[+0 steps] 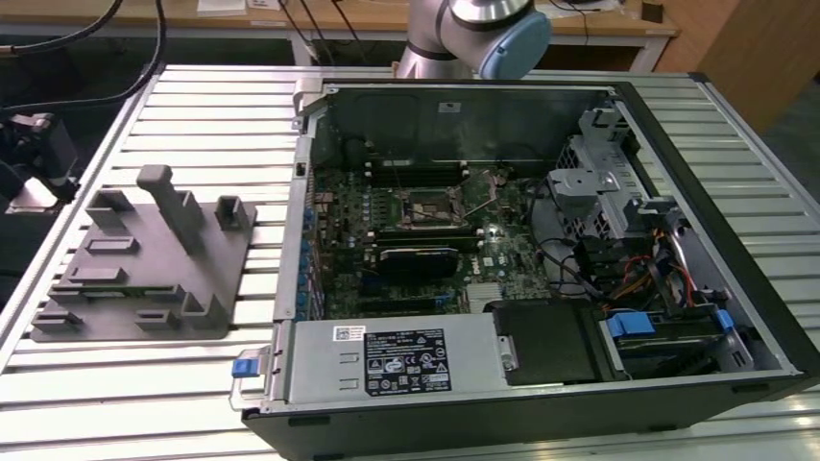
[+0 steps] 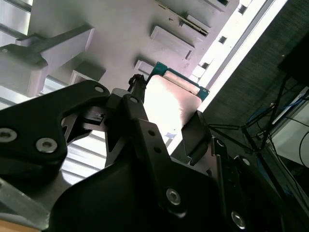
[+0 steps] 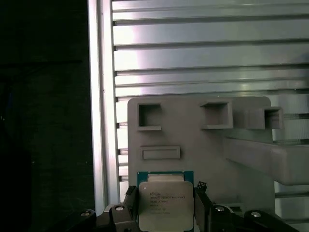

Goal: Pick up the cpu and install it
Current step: 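Pick up the cpu and move it towards the insertion slot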

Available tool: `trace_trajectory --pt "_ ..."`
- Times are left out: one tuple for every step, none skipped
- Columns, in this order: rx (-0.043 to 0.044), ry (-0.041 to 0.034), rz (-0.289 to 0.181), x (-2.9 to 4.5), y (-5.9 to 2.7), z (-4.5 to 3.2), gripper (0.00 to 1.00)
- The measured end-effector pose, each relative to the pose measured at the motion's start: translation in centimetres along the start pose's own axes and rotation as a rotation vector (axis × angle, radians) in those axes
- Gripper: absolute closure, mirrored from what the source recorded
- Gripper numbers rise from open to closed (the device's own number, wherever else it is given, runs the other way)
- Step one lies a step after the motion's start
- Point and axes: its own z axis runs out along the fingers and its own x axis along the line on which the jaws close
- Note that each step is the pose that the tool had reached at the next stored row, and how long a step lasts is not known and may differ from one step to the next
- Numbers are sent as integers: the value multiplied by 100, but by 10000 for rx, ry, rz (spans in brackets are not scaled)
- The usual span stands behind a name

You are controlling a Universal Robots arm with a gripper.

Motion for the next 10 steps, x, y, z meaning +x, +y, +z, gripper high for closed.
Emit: trace_trajectory --pt "0 1 0 0 1 -15 45" --pt "1 1 0 0 2 -30 45" --pt "0 0 0 -1 3 -46 45" --pt "0 0 -1 -1 3 -57 45" --pt "0 -1 0 -1 4 -70 45" --pt "0 -1 0 -2 5 -83 45" --pt "0 0 0 -2 5 -96 45" --pt "0 0 -1 -2 6 -107 45" --pt "0 0 -1 -3 7 -117 45" --pt "0 0 0 -2 8 -129 45"
